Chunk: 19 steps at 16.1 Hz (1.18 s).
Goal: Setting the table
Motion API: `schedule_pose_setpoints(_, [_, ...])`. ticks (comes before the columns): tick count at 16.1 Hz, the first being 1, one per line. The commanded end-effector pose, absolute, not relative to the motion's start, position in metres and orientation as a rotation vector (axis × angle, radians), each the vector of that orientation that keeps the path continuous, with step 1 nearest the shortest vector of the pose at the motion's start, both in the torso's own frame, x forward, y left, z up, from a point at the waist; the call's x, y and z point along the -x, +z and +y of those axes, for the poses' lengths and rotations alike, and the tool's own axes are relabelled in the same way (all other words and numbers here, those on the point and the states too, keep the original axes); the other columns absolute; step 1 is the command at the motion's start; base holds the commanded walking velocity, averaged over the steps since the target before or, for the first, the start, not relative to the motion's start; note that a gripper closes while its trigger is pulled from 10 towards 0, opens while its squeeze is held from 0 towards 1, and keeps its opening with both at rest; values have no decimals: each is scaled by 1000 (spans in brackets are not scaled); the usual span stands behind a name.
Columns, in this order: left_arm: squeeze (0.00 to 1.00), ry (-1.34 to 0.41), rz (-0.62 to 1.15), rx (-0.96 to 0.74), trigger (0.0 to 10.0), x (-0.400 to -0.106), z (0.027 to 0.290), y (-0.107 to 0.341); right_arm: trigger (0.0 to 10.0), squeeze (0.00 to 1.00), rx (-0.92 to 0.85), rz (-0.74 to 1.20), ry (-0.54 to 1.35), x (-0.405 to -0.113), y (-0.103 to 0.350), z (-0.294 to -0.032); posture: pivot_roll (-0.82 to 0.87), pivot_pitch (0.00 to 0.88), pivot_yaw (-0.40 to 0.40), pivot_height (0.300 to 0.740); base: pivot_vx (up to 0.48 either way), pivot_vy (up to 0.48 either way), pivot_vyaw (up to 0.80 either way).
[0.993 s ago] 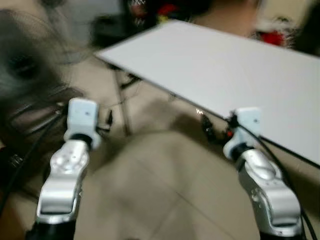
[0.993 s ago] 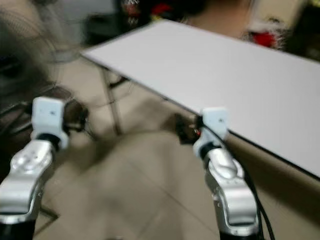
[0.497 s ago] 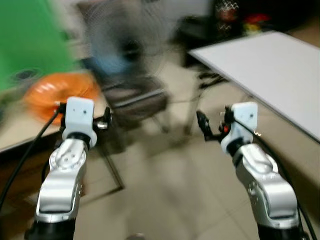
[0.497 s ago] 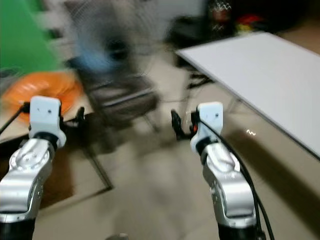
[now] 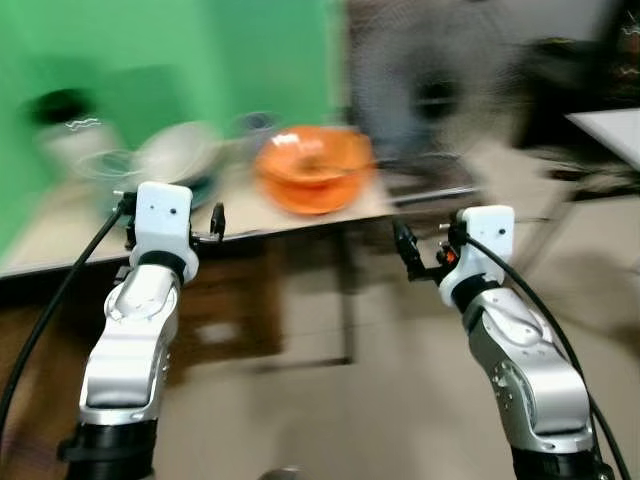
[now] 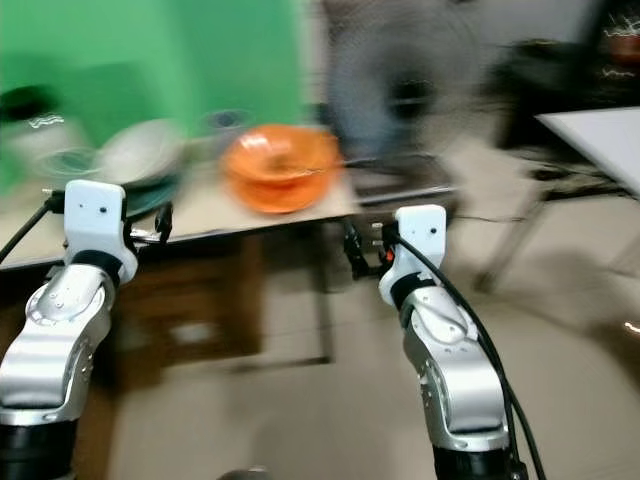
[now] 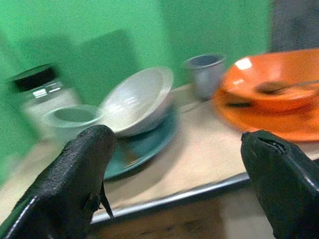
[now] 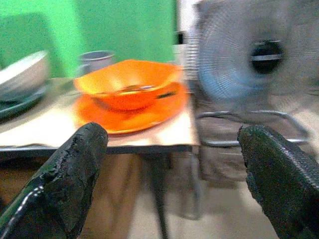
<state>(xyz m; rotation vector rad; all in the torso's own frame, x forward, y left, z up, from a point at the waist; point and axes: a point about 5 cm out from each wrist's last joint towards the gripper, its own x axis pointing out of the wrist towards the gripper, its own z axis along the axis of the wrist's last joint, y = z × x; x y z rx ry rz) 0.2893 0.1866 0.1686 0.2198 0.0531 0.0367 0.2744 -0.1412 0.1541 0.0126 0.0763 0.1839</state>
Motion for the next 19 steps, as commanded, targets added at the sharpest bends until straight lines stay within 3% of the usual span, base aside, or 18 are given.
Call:
schedule_pose_setpoints(1, [0, 21, 37, -224, 10000, -293, 182, 172, 10000, 0, -16, 72, 162, -275, 154, -147, 28, 0, 84, 740, 0, -480, 800])
schedule_pose_setpoints(7, [0, 13, 36, -225, 10000, -296, 181, 170, 10000, 0, -15, 69, 138, -277, 153, -152, 39, 0, 74, 740, 0, -480, 800])
schedule_pose_setpoints(9, [0, 1, 49, -231, 10000, -295, 180, 168, 10000, 0, -32, 56, 108, -278, 155, -154, 42, 0, 69, 740, 0, -409, 0])
schedule_pose_setpoints(12, [0, -118, 93, -252, 10000, -288, 168, 162, 10000, 0, -77, 77, 88, -279, 155, -154, 51, 0, 60, 740, 0, 0, 0])
schedule_pose_setpoints(19, [0, -134, 39, -256, 10000, -285, 176, 163, 10000, 0, -100, 6, 10, -276, 159, -164, 56, 0, 63, 740, 0, 0, 0])
